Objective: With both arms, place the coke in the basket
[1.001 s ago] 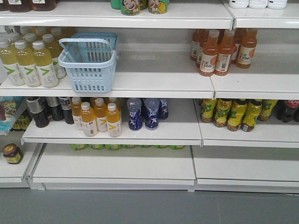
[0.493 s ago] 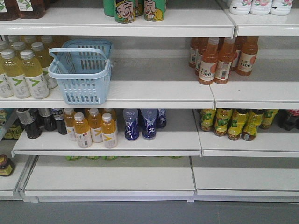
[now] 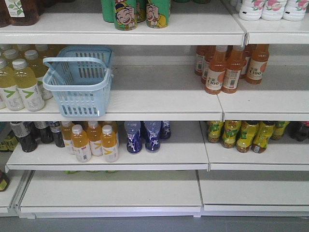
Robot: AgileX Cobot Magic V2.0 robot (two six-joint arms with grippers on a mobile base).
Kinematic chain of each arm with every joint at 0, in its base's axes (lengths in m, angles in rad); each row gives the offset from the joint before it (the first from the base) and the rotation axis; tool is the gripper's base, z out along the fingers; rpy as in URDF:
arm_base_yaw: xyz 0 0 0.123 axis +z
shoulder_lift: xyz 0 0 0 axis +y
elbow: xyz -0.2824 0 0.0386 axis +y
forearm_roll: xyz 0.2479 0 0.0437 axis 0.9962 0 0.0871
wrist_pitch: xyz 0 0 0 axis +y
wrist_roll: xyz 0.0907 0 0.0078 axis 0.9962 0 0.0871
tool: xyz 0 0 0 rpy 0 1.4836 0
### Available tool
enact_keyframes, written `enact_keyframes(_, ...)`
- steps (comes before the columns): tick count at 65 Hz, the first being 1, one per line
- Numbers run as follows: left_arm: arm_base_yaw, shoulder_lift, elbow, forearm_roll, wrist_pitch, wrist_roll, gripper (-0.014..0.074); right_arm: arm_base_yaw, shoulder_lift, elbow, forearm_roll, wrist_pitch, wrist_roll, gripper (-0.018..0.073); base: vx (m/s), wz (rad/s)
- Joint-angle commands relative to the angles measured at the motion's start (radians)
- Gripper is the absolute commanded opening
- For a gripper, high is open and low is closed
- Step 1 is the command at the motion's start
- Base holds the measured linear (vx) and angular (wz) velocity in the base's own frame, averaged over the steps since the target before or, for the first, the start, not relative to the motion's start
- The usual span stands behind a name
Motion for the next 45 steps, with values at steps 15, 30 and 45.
enact_keyframes(15,-0.006,-0.020,0.006,-0.008,-0.070,-0.008,-0.0006,-0.002,-0.014,0.015,-0.010,-0.070,-0.004,-0.0005,0.07,-0.01)
enact_keyframes(30,-0.006,-0.020,0.006,-0.008,-0.070,-0.008,-0.0006,-0.002,-0.014,0.015,-0.010,-0.070,-0.004,-0.0005,0.06,-0.01)
enact_keyframes(45,-0.006,-0.020,0.006,-0.008,-0.070,-0.008,-0.0006,-0.002,-0.014,0.015,-0.010,-0.070,-0.004,-0.0005,0.05,-0.01)
